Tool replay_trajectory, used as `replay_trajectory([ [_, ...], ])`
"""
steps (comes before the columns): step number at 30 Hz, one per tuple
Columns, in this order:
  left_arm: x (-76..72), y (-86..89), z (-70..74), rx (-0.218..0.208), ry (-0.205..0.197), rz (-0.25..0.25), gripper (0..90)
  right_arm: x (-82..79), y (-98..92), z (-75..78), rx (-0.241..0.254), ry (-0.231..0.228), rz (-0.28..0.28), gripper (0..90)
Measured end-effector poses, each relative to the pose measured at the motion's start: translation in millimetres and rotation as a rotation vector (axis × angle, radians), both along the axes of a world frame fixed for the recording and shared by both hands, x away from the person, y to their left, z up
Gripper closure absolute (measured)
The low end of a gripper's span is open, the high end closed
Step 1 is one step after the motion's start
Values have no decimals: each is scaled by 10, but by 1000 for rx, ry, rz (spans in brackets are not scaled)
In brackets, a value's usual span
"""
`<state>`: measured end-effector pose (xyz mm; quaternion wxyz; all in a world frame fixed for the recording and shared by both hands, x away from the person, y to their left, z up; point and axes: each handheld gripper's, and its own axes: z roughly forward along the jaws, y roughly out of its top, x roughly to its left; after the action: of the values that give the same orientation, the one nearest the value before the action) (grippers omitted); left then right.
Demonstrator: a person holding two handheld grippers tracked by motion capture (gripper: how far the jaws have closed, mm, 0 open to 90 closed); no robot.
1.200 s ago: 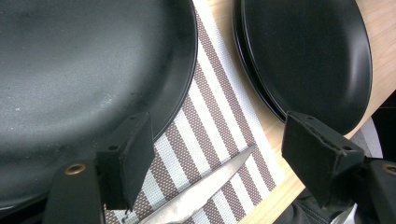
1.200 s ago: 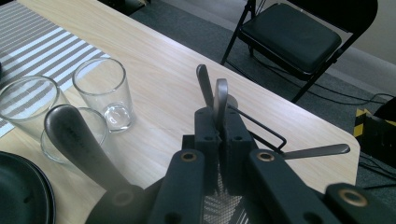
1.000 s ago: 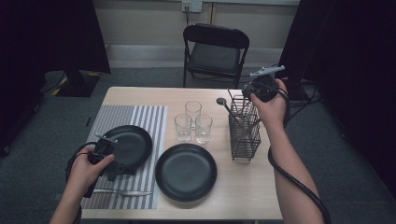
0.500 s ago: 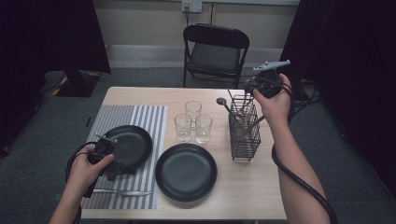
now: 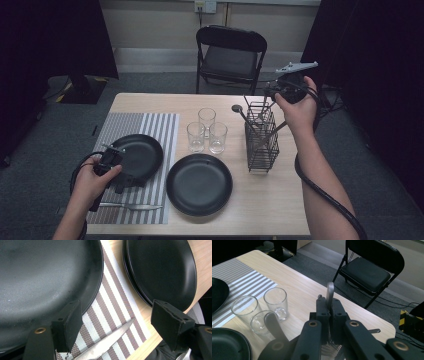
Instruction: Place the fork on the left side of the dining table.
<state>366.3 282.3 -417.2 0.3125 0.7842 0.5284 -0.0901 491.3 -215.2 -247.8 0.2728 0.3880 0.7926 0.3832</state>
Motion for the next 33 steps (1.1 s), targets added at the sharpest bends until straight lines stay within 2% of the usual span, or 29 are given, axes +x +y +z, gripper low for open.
replay_trajectory([
  [10, -6, -14, -11, 1, 4, 10, 251, -64, 23, 84, -2, -17, 18, 875],
  [18, -4, -16, 5, 2, 0, -1, 249, -134, 27, 188, -7, -34, 28, 876],
  [33, -6, -25, 34, -1, -11, 2, 249, -269, 10, 259, 0, -47, 46, 876],
])
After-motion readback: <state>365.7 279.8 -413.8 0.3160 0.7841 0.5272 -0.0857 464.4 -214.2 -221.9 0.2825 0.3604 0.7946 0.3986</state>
